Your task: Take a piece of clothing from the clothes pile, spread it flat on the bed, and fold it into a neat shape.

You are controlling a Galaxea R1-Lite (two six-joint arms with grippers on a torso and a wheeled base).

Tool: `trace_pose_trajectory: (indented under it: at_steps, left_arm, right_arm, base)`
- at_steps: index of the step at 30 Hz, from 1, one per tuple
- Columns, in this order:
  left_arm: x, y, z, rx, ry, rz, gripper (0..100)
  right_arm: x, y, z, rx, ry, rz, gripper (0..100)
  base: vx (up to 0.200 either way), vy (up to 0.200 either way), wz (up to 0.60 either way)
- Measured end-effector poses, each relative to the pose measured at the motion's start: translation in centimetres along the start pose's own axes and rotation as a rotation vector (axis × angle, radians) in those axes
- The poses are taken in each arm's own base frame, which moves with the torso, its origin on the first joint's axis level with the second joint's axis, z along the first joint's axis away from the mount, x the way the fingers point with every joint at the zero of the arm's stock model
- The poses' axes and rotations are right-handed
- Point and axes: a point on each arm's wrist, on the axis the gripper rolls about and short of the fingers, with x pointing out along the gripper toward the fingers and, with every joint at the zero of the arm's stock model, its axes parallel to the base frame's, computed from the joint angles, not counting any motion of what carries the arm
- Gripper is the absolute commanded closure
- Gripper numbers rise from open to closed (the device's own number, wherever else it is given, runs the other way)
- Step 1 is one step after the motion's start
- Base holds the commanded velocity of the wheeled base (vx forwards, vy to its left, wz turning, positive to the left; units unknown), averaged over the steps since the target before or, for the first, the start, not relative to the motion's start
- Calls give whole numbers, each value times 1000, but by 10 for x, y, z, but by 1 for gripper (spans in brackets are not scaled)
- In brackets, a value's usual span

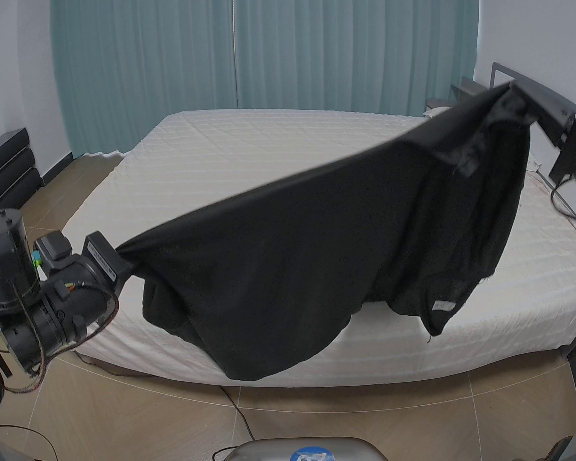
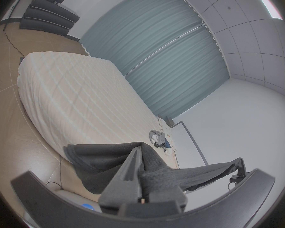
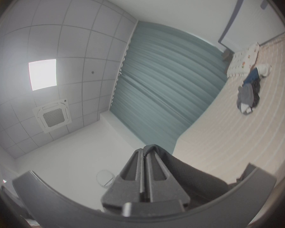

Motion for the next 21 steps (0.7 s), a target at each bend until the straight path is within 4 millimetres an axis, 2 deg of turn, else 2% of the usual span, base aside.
trace_pose_trajectory:
  at_steps: [5,8,14,18,21]
  left_arm:
    - [7,-19,18,-9,-31,-11,100]
    - [18,-26,28,-24,-46,-4,100]
    - [50,-26,38,-61,-26,30,100]
    - [74,-21,42,-75,-11,55,100]
    - [92,-17,44,-82,-6,70,100]
  right_arm:
    - [21,21,45,-45,-121,-1,100]
    - [39,17,59,-70,-163,-38,100]
    - [84,-30,61,-100,-168,-170,100]
    - [108,-65,58,-114,-191,-236,100]
    - [121,-84,57,-126,-225,-239,100]
  base:
    - [0,0,0]
    - [133,0,0]
    - [200,0,0]
    - [200,0,0]
    - [200,0,0]
